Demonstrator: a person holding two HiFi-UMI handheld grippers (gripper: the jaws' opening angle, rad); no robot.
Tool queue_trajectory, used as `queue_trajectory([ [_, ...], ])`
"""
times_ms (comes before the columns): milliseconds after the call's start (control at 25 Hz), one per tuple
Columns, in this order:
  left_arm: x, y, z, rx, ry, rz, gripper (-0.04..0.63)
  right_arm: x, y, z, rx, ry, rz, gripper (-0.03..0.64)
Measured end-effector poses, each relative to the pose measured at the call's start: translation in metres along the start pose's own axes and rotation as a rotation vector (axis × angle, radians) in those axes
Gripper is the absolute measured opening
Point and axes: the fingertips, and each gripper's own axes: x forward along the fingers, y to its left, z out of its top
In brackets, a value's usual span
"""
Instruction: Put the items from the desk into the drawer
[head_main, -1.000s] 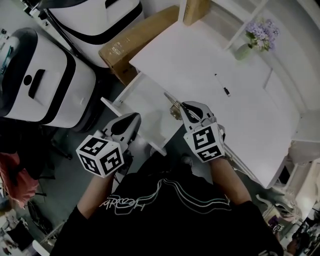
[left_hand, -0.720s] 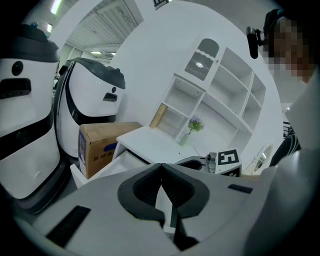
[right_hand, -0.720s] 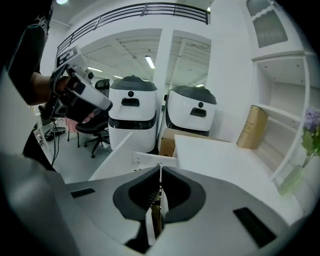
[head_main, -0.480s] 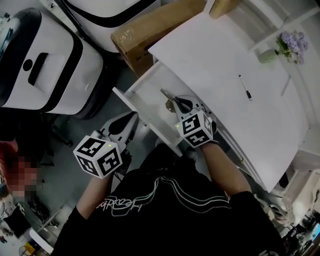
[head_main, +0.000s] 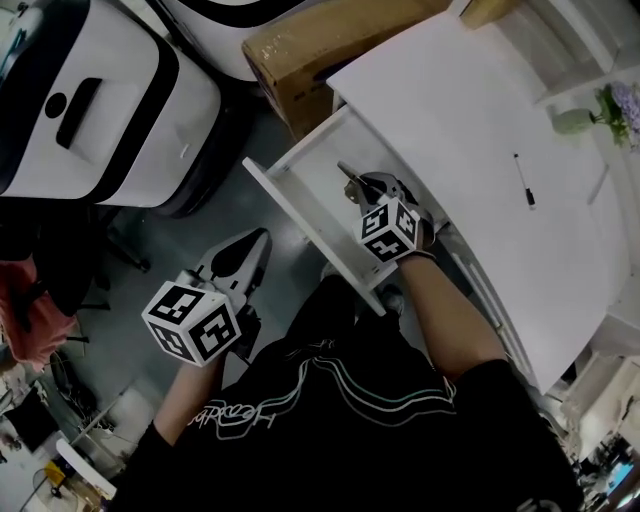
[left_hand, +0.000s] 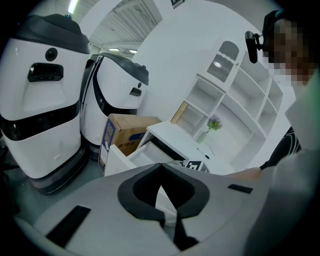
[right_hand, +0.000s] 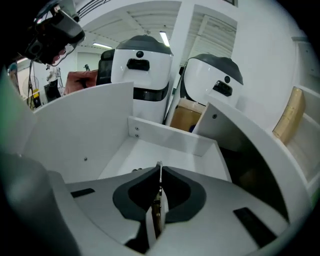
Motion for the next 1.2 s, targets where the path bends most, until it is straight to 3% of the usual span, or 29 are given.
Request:
queue_trajectory([
  [160,-0.002,0.014,-0.01,-0.027,0.013,0.018,0.021,0.014,0.012,-0.008,-0.033,0.017,0.007,0.048],
  [600,-0.004,0.029,-0.01,-0.045,0.005,0.036,0.021,0.031,0.047,-0.026,-0.028,0.08,0.146,0.059],
  [760,-0.003,0.027,-0.008,-0.038,0.008,0.03,0.02,0.029,0.051,-0.023,0.048,0.087,0.212,0.152],
  [880,0.0,0.019,-0.003,-0.025,0.008,0.013,0.02,0.014,0.048,-0.019,0.141,0.067,0.234,0.176],
  [1040,0.01,-0.001,0.005,0.006,0.016,-0.032,0.021,-0.026,0.043,-0.004,0.269,-0.013,0.246,0.171],
  [1200,0.027,-0.029,0.012,0.038,0.025,-0.089,0.021,-0.076,0.032,0.018,0.349,-0.123,0.264,0.113],
])
